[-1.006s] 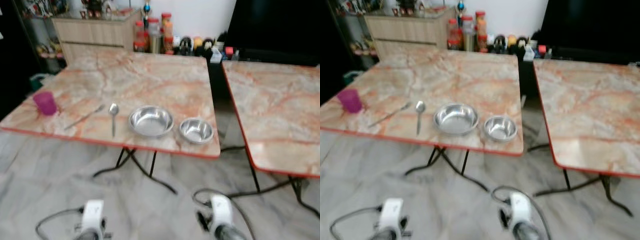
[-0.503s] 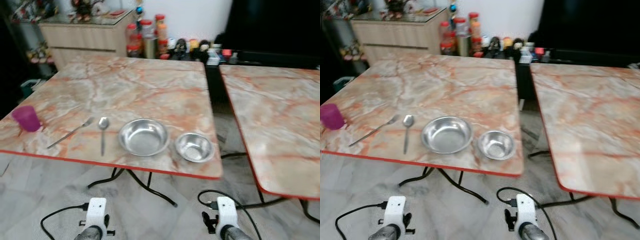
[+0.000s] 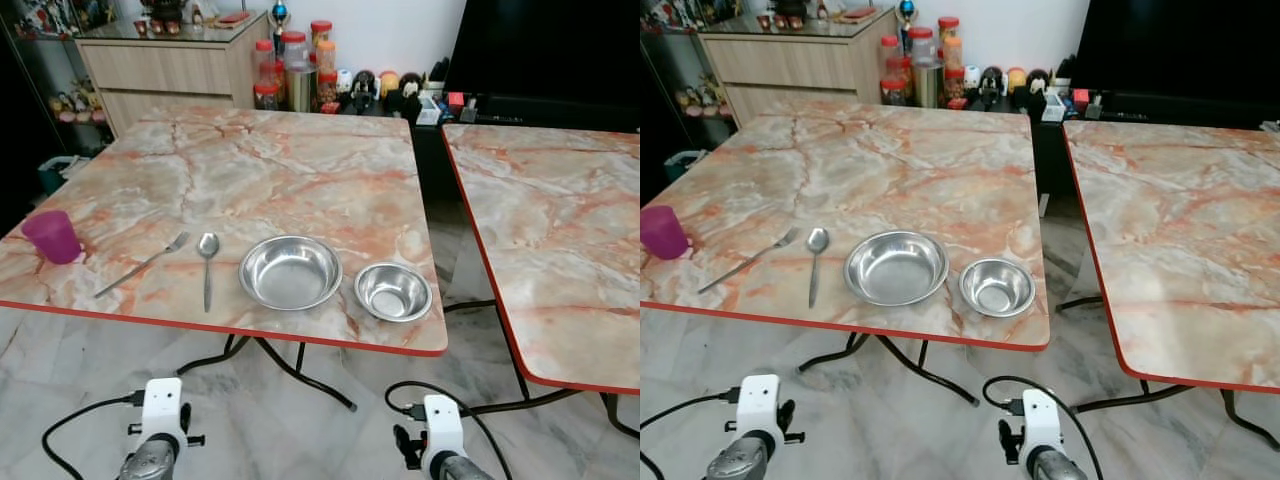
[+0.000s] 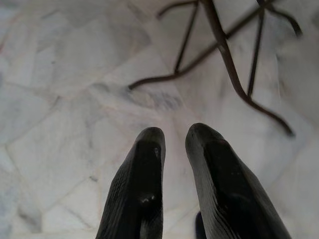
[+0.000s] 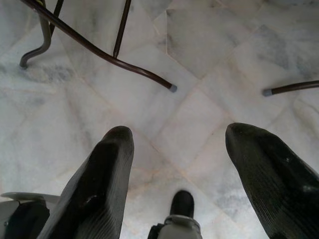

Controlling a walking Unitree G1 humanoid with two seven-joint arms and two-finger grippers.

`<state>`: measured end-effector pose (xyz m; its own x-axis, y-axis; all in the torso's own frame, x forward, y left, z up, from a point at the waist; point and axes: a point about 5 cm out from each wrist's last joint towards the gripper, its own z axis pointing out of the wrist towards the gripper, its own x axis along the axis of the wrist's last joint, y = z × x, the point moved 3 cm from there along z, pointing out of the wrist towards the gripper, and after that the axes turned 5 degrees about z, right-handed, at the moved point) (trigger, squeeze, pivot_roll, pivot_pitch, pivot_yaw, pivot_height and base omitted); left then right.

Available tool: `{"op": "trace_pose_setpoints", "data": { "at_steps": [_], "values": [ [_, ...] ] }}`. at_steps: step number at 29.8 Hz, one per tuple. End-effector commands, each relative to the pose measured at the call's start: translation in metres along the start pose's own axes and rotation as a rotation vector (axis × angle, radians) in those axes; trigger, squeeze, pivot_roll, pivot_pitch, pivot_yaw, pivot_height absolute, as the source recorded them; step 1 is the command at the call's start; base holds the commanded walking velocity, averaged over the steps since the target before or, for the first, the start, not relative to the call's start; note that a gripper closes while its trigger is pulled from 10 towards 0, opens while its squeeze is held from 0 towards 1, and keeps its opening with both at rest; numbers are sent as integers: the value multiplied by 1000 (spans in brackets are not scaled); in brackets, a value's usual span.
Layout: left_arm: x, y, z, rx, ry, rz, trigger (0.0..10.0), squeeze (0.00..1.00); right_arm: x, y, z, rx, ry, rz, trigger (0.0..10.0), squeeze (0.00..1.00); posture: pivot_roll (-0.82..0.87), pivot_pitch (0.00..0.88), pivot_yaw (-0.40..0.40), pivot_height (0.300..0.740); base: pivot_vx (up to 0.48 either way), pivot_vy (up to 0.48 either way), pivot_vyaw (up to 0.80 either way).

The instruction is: Setting the table

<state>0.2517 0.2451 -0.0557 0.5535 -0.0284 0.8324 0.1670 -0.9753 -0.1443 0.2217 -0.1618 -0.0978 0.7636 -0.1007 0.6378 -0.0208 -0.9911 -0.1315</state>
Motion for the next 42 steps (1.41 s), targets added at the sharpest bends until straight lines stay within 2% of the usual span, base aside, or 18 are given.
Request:
{"op": "trace_pose_setpoints", "data": {
  "at_steps": [1,2,6,7,8,9,15,17,23,24,25,26,27,29,30,34,38,42],
  "values": [
    [10,-10,1,39,52,-60,10000,0,-2,4,-1,-13,-1,9,10000,0,3,0,-17,728,0,0,0],
    [19,-17,2,74,92,-104,10000,267,-3,4,-1,-13,-6,8,10000,0,3,0,-17,728,0,0,0],
    [22,-19,3,84,105,-115,10000,267,-4,4,-1,-14,-7,8,10000,0,3,0,-17,728,0,0,0],
    [43,-30,4,138,201,-142,10000,1000,-5,5,-2,-15,-10,8,10000,0,4,0,-23,728,0,0,0],
    [73,-47,2,208,338,-180,10000,1000,-7,6,-2,-16,-16,5,10000,0,9,0,-29,728,0,0,0],
    [73,-47,2,208,338,-180,10000,1000,-7,6,-2,-16,-16,5,10000,0,9,0,-29,728,0,0,0],
    [173,-75,-18,322,715,-53,10000,1000,-1,5,-1,-12,-8,-7,10000,0,15,0,-38,728,0,0,0],
    [185,-78,-22,333,758,-41,10000,1000,1,5,-1,-12,-5,-7,10000,0,15,0,-38,728,0,0,0],
    [231,-66,-40,287,924,-82,10000,1000,3,4,0,-9,2,-5,10000,0,16,0,-38,728,0,0,0],
    [239,-60,-42,262,947,-83,10000,1000,3,4,0,-9,1,-6,10000,0,16,0,-38,728,0,0,0],
    [254,-42,-45,184,979,-92,10000,1000,2,4,0,-8,-2,-7,10000,0,17,0,-38,728,0,0,0],
    [258,-35,-45,151,980,-94,10000,1000,1,4,0,-8,-2,-7,10000,0,17,0,-37,728,0,0,0],
    [262,-23,-43,85,974,-85,10000,0,1,4,0,-8,-4,-7,10000,0,12,0,-33,728,0,0,0],
    [263,-12,-42,28,962,-86,10000,0,0,4,-1,-9,-6,-7,10000,0,10,0,-29,728,0,0,0],
    [267,10,-40,-83,937,-128,10000,0,-1,4,-1,-12,-7,-1,10000,0,6,0,-24,728,0,0,0],
    [266,24,-31,-115,861,-177,10000,0,-1,4,-1,-16,-7,5,10000,0,2,0,-21,728,0,0,0],
    [254,56,-16,-228,689,-156,10000,0,-2,6,-1,-23,-6,16,10000,0,-6,0,-12,728,0,0,0],
    [244,67,-9,-251,580,-195,10000,0,-3,6,-1,-24,-6,20,10000,0,-8,0,-5,728,0,0,0]
  ]
}}
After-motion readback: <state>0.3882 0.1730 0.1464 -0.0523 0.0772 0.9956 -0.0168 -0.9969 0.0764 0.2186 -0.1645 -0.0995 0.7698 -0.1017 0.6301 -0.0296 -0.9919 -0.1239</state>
